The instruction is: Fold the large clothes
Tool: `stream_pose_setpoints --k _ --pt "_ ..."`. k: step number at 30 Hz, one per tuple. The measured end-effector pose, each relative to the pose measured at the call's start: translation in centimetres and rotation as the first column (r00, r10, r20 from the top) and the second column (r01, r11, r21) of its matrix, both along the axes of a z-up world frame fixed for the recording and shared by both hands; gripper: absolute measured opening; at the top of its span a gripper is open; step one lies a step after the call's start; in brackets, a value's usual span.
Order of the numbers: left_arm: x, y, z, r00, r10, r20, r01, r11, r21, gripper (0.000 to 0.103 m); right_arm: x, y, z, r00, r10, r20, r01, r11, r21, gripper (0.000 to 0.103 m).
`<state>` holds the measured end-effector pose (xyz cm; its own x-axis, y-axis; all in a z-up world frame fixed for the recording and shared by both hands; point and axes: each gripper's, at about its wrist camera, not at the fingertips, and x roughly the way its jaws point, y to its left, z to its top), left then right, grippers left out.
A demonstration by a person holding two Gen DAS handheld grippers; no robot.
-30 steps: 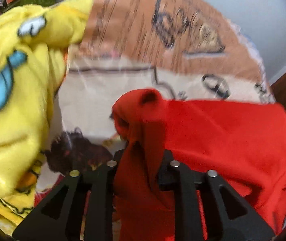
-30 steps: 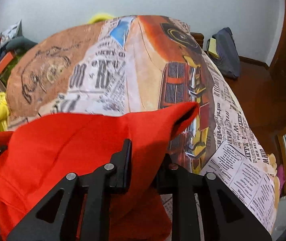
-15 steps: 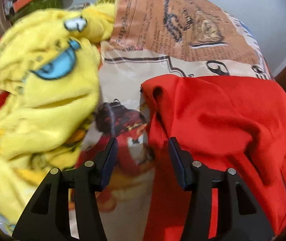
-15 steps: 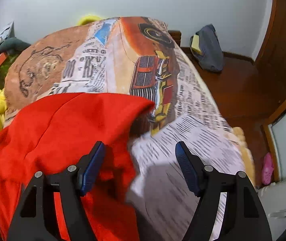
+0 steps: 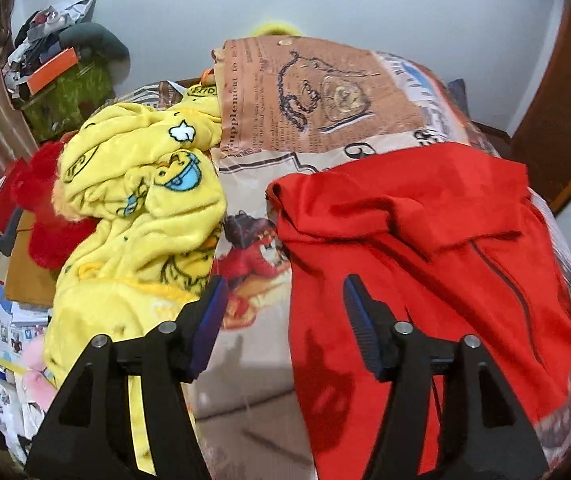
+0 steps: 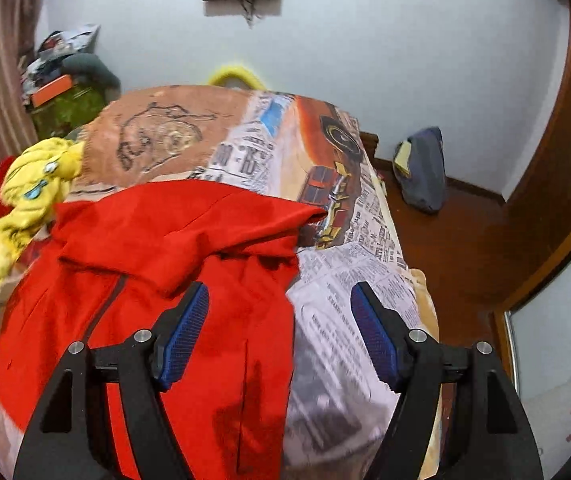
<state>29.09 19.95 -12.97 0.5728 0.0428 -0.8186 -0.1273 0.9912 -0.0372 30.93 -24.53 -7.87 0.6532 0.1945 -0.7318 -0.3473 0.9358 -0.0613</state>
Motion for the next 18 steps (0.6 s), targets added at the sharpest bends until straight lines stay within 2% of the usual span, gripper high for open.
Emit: stream_pose_setpoints --k 4,9,13,18 --pt "-3.0 -0.5 -1.2 0.999 -0.021 -0.037 0.019 0.999 -0.047 0.064 -2.0 -0.6 -1.3 0.999 0.005 -0.039 -0.005 1.000 0.012 0.074" --pt "-6.1 -1.5 -6.2 0.985 -0.072 -0.160 0.047 0.987 -0.152 0.064 -3.6 -2.0 -4.6 0.991 -0.021 -0.129 0.023 1.000 0.012 0.074" --pt "-7.6 -2.2 -10.4 0.963 -0.094 -0.252 0.030 0.969 -0.246 0.064 -4.1 -3.3 -7.8 0.971 -0.064 -0.230 0.069 0.998 0.012 0.074" --pt "-8.4 -2.4 -13.0 0.950 -0.087 -0.299 -0.015 0.947 -0.321 0.064 -4.7 -5.0 -11.4 0.932 -0.092 -0.350 0.109 0.994 0.030 0.074"
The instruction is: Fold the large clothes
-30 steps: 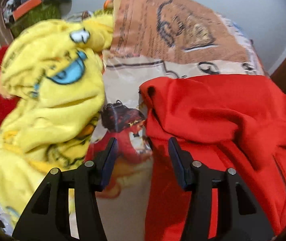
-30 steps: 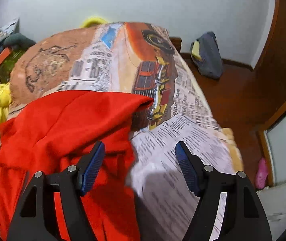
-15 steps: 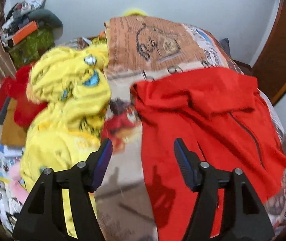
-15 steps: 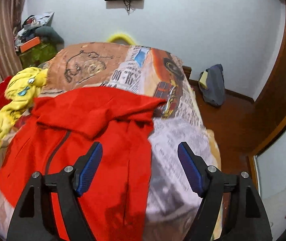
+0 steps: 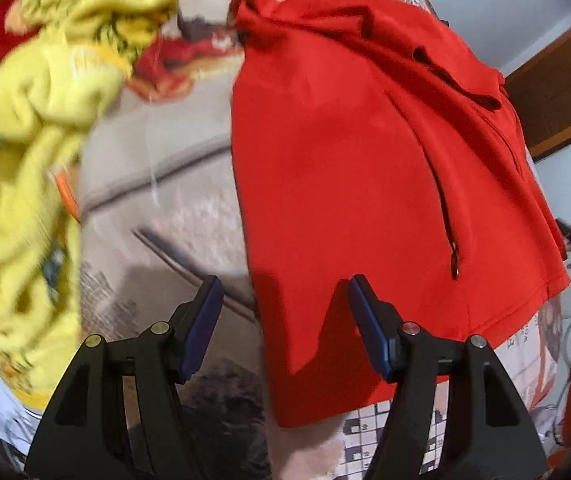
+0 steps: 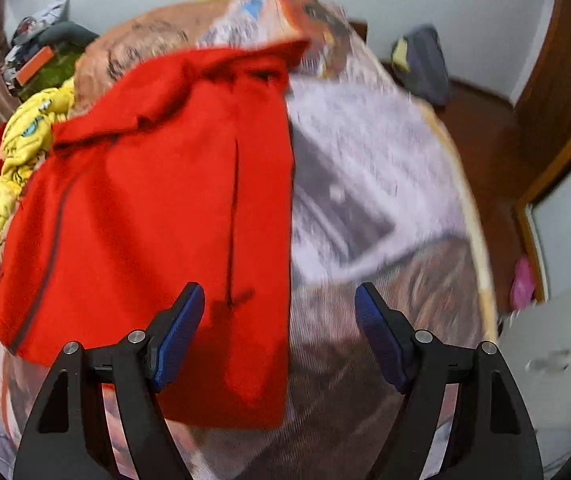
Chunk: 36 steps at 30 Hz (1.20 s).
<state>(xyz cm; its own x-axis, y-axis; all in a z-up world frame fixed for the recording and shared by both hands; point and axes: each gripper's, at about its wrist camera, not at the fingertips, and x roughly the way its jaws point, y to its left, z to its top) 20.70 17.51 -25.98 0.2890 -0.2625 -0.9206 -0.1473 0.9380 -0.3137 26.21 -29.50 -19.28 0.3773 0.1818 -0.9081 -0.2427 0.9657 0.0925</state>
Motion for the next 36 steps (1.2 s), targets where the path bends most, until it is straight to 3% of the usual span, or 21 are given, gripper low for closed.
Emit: stream_pose_setpoints --k 5,9,12,13,14,17,19,22,26,32,36 --pt "-1.2 -1.3 -0.4 1.000 -0.016 0.011 0.016 1.000 -0.012 0.065 -0.9 -0.6 -0.8 1.000 -0.021 -0.008 0.021 0.998 0.052 0.076" --pt "-1.9 -2.2 -0.5 1.000 -0.011 0.021 0.013 0.996 -0.092 0.065 -1.6 0.4 -1.0 1.000 0.014 0.000 -0.014 0.998 0.063 0.077" --pt "-2.4 -3.0 -0.3 0.999 -0.013 0.048 0.017 0.996 -0.084 0.061 -2.1 1.2 -1.1 0.999 0.033 0.008 -0.034 0.997 0.068 0.066" --pt "-2.6 -3.1 -0.4 0.998 -0.001 0.057 0.007 0.996 -0.094 0.058 -2.1 1.4 -1.1 0.999 0.041 0.004 -0.042 0.995 0.092 0.054" --pt "-2.9 -3.2 -0.4 0.998 0.005 0.065 0.001 0.995 -0.101 0.049 -2.2 1.4 -1.1 0.999 0.049 -0.005 -0.048 0.992 0.114 0.043" --pt "-3.0 -3.9 0.1 0.996 0.010 0.087 -0.005 0.998 -0.059 0.005 -2.1 1.9 -1.3 0.998 0.056 -0.010 -0.054 0.990 0.134 0.027" --pt "-2.5 -4.2 0.4 0.995 0.017 0.101 -0.014 0.999 -0.034 0.004 -2.1 2.2 -1.2 0.998 0.058 -0.003 -0.057 0.991 0.125 0.015" --pt "-2.2 -4.6 1.2 0.992 0.024 0.124 -0.026 1.000 0.014 0.003 -2.1 2.3 -0.5 0.998 0.057 0.011 -0.058 0.991 0.122 0.013" --pt "-2.0 -3.7 4.1 0.978 0.056 0.201 -0.060 0.998 0.012 0.003 -1.6 1.9 1.3 0.996 0.057 0.066 -0.065 0.990 0.129 0.013" --pt "-1.1 -3.0 10.2 0.935 0.058 0.351 -0.069 0.997 0.018 0.003 0.1 2.2 6.2 0.979 0.067 0.191 -0.101 0.980 0.174 0.012" --pt "0.8 -2.8 14.3 0.892 0.055 0.448 -0.072 0.997 0.021 0.003 2.0 3.7 9.6 0.961 0.071 0.267 -0.130 0.970 0.206 0.011"
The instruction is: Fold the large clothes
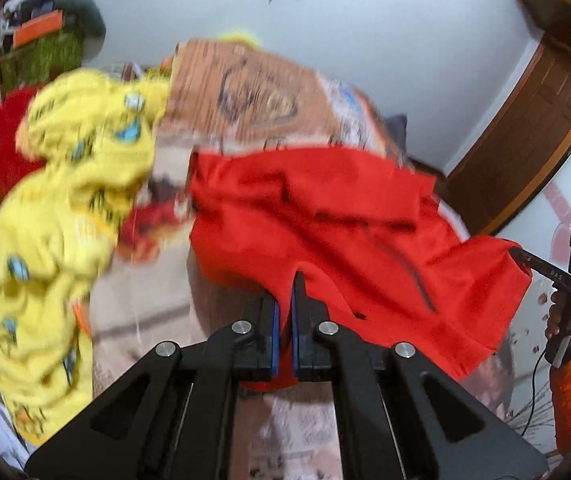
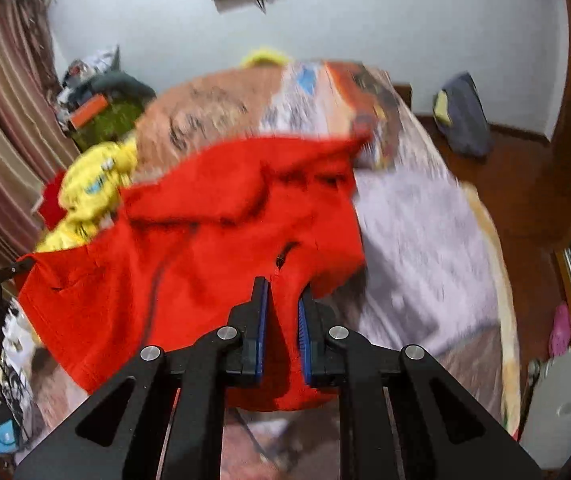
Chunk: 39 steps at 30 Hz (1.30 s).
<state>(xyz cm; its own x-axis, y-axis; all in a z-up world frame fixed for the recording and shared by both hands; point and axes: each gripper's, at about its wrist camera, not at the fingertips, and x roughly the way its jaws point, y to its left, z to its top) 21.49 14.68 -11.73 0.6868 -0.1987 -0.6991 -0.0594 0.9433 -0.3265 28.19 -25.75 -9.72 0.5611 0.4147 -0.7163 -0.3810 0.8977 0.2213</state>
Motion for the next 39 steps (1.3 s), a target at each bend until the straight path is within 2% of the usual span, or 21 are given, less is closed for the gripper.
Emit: stream_pose_setpoints --k 6,9,15,21,29,32,35,37,39 --pt "5.2 2.2 4.2 0.991 0.066 0.120 -0.068 0.998 0.017 0.003 4.1 1.4 3.8 0.993 -0.040 0.114 0.034 0.998 0.053 0.011" --pt "8.5 3.4 5.2 0.984 0.109 0.144 -0.112 0.994 0.016 0.003 7.0 1.7 4.6 0.989 -0.073 0.130 0.065 0.996 0.067 0.011" --pt "15.9 5.6 4.9 0.971 0.193 0.139 -0.199 0.980 0.025 0.003 14.2 3.2 4.1 0.984 -0.133 0.118 0.128 0.991 0.051 0.009" --pt "22.8 7.2 1.1 0.963 0.258 0.078 -0.265 0.961 0.084 0.003 20.3 5.0 1.0 0.984 -0.169 0.061 0.169 0.986 0.009 0.009" --pt "29.6 7.5 -6.0 0.961 0.274 -0.049 -0.262 0.949 0.174 0.003 26.0 6.8 -4.0 0.978 -0.206 -0.030 0.203 0.977 -0.072 0.009" --pt "30.9 6.9 -8.6 0.957 0.267 -0.110 -0.236 0.943 0.235 0.004 26.6 6.5 -5.5 0.971 -0.241 -0.007 0.236 0.958 -0.164 0.009" --pt "31.4 7.0 -10.4 0.952 0.259 -0.164 -0.217 0.947 0.238 0.005 26.6 4.9 -6.3 0.966 -0.256 -0.031 0.248 0.955 -0.160 0.009" --pt "31.5 6.9 -10.9 0.949 0.252 -0.190 -0.204 0.949 0.241 0.007 25.6 4.1 -6.2 0.970 -0.240 -0.034 0.231 0.959 -0.166 0.009" --pt "31.1 6.7 -10.3 0.954 0.236 -0.183 -0.189 0.951 0.243 0.009 24.6 4.2 -5.8 0.980 -0.199 -0.018 0.192 0.963 -0.189 0.009"
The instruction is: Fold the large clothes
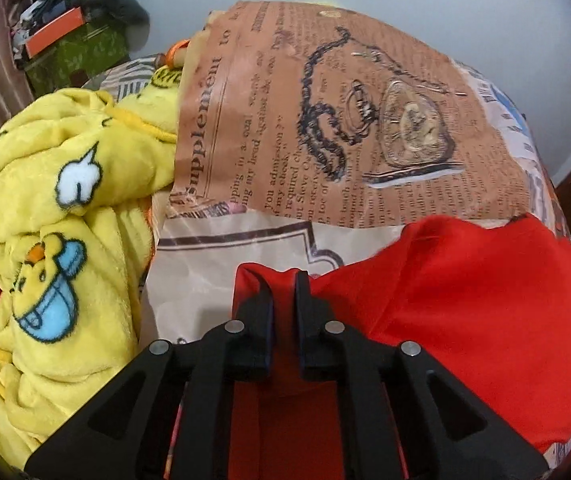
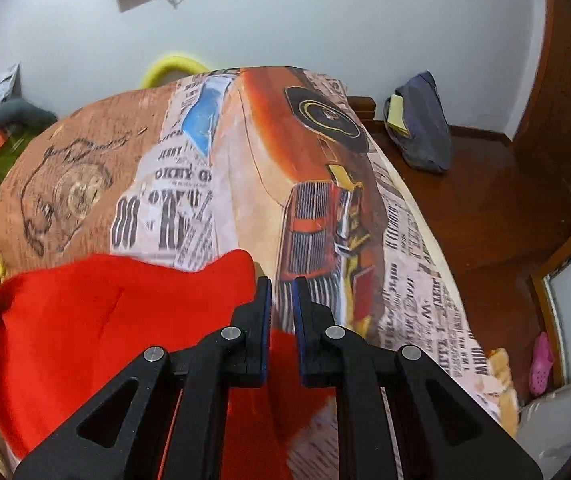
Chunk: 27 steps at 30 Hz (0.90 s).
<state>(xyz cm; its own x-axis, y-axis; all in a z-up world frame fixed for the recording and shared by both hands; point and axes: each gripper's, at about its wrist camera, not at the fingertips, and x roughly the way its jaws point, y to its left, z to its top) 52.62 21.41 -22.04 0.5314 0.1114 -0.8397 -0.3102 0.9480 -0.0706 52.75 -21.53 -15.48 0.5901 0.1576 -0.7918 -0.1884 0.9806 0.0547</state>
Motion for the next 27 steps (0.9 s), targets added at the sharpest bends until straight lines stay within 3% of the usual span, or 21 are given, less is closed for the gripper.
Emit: stream_pose_setpoints --k 8,10,12,13,17,20,24,27 --pt "-2.5 -1.8 7.7 0.989 -0.049 0.142 0.039 0.997 0.069 0.012 -5.7 4.8 3.6 0.970 0.221 0.103 -0.210 0.972 -0.107 0.010" --pt "-3.4 -2.2 9.7 0.982 -0.061 0.182 0.052 0.997 0.054 0.020 -7.0 6.2 4.1 0.957 0.267 0.109 -0.259 0.962 -0.087 0.010" --pt "-4.1 -2.9 10.7 0.975 -0.084 0.205 0.081 0.996 0.024 0.041 -8.0 7.7 4.3 0.946 0.304 0.110 -0.300 0.952 -0.055 0.011" --pt "-4.5 -3.4 10.8 0.972 -0.101 0.214 0.101 0.995 0.014 0.043 -8.1 8.3 4.0 0.942 0.318 0.106 -0.316 0.948 -0.035 0.016" --pt "-5.9 -7.1 8.9 0.962 -0.230 0.148 0.230 0.973 0.019 0.049 -9.9 11.1 2.9 0.927 0.365 0.086 -0.369 0.929 0.024 0.042" --pt "-6.7 -9.1 6.3 0.952 -0.294 0.085 0.294 0.956 0.010 0.051 -11.1 13.2 1.3 0.912 0.405 0.064 -0.406 0.914 0.010 0.052" --pt "-7.8 -10.5 2.2 0.946 -0.325 0.022 0.325 0.945 -0.020 0.057 -11.6 14.6 -0.9 0.906 0.424 0.019 -0.423 0.905 -0.043 0.055" --pt "-8.3 -10.1 -0.9 0.950 -0.313 -0.020 0.312 0.950 -0.029 0.062 -11.7 14.8 -2.8 0.908 0.419 -0.011 -0.417 0.902 -0.107 0.071"
